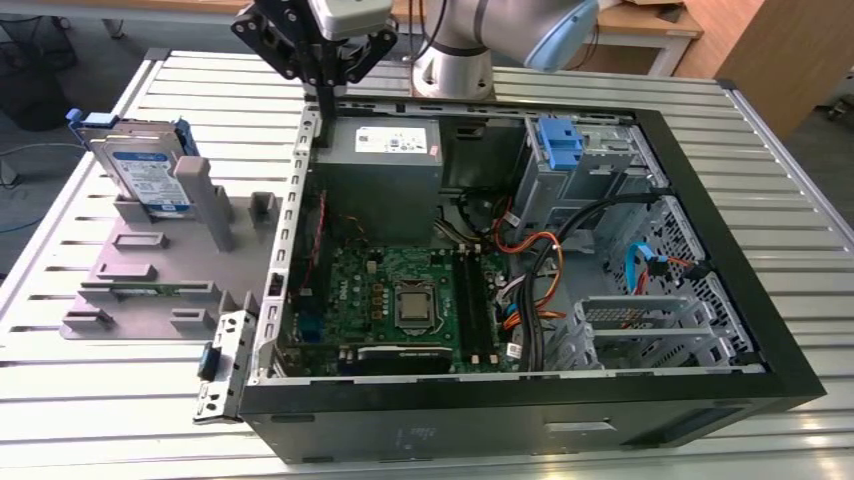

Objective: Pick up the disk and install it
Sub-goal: 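Reach for the disk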

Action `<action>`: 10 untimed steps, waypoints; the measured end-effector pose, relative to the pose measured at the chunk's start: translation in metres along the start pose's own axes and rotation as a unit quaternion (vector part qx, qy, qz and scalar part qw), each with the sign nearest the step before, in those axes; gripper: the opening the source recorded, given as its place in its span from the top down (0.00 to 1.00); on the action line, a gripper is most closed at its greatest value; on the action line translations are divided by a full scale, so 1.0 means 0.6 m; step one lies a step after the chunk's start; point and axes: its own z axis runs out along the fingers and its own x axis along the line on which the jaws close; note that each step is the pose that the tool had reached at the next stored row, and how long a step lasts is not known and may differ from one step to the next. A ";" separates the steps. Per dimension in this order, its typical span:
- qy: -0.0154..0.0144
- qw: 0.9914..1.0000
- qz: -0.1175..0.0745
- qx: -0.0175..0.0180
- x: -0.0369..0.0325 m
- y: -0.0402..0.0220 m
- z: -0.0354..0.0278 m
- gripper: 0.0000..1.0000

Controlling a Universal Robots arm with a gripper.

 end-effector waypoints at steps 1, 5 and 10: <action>0.000 1.000 0.000 0.000 0.001 0.000 0.000 0.89; 0.000 1.000 0.000 0.000 0.007 -0.001 0.000 0.89; 0.000 1.000 0.000 0.000 0.015 -0.001 0.000 0.89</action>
